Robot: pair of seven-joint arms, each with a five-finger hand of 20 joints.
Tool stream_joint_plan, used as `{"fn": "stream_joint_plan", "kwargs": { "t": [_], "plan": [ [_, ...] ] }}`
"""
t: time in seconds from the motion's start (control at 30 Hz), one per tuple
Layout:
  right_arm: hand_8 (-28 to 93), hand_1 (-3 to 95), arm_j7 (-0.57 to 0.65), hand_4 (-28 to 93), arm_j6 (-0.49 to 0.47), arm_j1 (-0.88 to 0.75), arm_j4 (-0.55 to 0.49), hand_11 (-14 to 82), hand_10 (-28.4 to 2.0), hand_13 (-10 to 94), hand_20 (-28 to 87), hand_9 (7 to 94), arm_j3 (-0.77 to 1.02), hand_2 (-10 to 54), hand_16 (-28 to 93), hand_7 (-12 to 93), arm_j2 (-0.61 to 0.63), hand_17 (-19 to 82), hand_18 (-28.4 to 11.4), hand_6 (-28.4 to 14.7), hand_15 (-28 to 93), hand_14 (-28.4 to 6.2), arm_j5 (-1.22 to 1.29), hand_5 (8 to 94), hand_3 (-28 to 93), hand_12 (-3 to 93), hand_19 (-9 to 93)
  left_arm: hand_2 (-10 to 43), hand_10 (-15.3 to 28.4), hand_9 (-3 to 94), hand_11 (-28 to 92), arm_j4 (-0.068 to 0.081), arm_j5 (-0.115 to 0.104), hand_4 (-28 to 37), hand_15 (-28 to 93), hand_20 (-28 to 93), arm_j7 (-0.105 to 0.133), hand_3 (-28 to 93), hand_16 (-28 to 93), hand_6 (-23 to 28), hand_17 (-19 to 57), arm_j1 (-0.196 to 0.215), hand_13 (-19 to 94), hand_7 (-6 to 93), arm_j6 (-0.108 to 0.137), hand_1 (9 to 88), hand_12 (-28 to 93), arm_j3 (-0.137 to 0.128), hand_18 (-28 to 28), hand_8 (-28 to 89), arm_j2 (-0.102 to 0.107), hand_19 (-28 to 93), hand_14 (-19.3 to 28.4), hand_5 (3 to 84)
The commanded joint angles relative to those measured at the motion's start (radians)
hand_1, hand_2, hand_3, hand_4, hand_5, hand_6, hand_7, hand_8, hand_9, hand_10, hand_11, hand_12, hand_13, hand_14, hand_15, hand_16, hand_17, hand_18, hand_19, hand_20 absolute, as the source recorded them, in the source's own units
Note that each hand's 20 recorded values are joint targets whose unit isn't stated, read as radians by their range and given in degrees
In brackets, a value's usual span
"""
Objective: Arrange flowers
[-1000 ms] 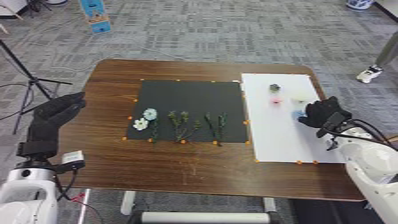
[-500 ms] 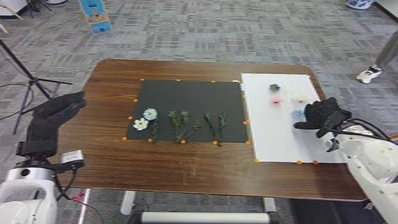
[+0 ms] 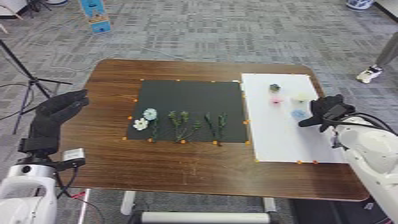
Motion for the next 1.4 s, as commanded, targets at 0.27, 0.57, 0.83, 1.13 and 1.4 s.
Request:
{"fn": "stream_joint_plan", "kwargs": {
  "t": [0.27,0.57,0.83,1.13,1.4],
  "plan": [
    [-9,14.3,0.001,-14,0.010,0.130,0.035,25.5,-15.0,65,64,82.5,-0.091,-7.2,38,21,-0.007,27,-25.9,-1.2,54,-17.5,-0.031,71.5,65,23.3,71,3.9,12.1,47.9,20,0.003,-0.001,-24.4,11,15,-0.009,72,1,2.3,5.9,-0.019,37,17.5,-0.021,28.1,12,0.005,9.7,-9,-0.003,7,14.0,45.1],
    [-9,15.8,-0.018,-14,-0.019,0.134,0.035,25.5,-14.9,65,64,82.8,-0.112,-6.9,38,21,-0.013,27,-25.8,-1.1,54,-17.4,-0.045,71.5,65,23.2,71,3.9,12.0,47.9,21,0.003,0.002,-24.3,11,15,-0.011,72,1,2.4,5.9,-0.019,37,17.5,-0.035,28.2,12,0.000,9.7,-9,-0.005,7,14.0,45.1],
    [-9,16.9,-0.036,-14,-0.033,0.129,0.053,25.6,-14.7,65,64,83.1,-0.129,-7.0,38,22,-0.034,27,-25.8,-1.1,54,-17.3,-0.070,71.7,65,23.2,72,3.9,12.0,47.9,21,0.005,-0.001,-24.3,11,15,-0.014,72,1,2.4,5.9,-0.027,37,17.2,-0.037,28.1,12,0.001,9.8,-9,-0.006,7,14.0,45.1],
    [-10,32.4,-0.023,-18,0.029,0.124,0.061,27.5,-13.5,68,64,86.0,-0.163,-0.3,38,25,-0.028,30,-24.8,0.4,56,-15.7,-0.081,73.9,64,23.7,74,4.2,12.0,47.9,20,0.002,-0.002,-24.4,11,15,-0.013,72,1,2.4,5.9,-0.019,37,17.2,-0.041,28.1,12,0.000,9.8,-9,-0.012,7,14.0,45.2],
    [8,47.9,-0.044,-20,0.021,0.117,0.016,30.6,-11.7,70,64,88.2,-0.166,7.9,39,28,0.004,32,-24.2,1.0,59,-14.1,-0.066,75.7,56,25.3,77,4.4,12.0,48.0,20,-0.001,-0.001,-24.4,11,15,-0.020,72,1,2.5,5.8,-0.009,37,17.2,-0.044,28.0,12,-0.011,9.8,-9,-0.012,7,14.0,45.2]
  ]
}}
